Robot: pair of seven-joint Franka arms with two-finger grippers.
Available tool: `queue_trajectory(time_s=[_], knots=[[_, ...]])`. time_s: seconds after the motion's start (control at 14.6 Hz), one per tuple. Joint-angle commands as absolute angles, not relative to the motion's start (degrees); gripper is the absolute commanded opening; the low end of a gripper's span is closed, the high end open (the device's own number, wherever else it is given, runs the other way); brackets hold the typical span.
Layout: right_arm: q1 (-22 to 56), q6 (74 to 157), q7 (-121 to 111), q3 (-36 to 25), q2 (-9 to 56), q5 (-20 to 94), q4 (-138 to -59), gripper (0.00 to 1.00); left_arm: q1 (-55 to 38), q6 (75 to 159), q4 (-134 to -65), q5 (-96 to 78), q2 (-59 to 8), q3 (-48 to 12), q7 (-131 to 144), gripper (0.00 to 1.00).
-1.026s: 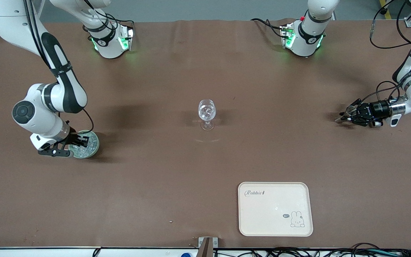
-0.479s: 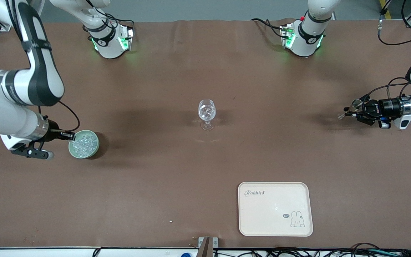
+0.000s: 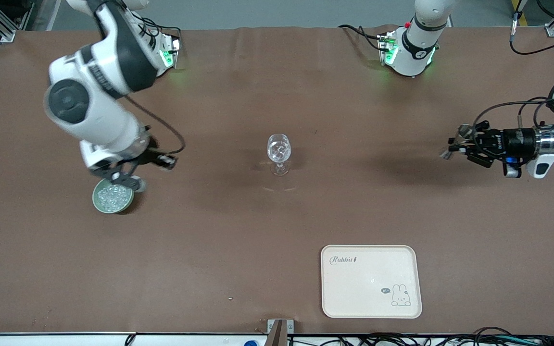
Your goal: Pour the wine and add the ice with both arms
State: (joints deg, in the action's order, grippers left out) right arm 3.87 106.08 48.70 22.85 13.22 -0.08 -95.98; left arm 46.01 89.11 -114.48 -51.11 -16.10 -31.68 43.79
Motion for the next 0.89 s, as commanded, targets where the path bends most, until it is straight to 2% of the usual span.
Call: queue_trajectory(time_s=[0.0, 0.14, 0.62, 0.82], knots=[[7.4, 108.0, 59.8, 26.8, 15.3, -2.4, -94.0, 0.01, 46.2, 95.0, -116.9, -52.7, -10.5, -40.7, 50.9, 0.01], [13.0, 110.0, 67.4, 26.9, 17.7, -3.3, -93.7, 0.01, 46.2, 96.9, -116.5, -53.4, -10.4, -44.5, 53.6, 0.01], [23.5, 117.6, 79.8, 26.9, 25.0, -4.2, -89.1, 0.01, 45.7, 97.1, -115.9, -55.4, -11.0, -44.8, 54.7, 0.01], [24.5, 118.8, 80.8, 26.9, 25.9, -4.2, -89.0, 0.01, 39.5, 97.1, -115.5, -55.8, -10.9, -39.5, 54.9, 0.01]])
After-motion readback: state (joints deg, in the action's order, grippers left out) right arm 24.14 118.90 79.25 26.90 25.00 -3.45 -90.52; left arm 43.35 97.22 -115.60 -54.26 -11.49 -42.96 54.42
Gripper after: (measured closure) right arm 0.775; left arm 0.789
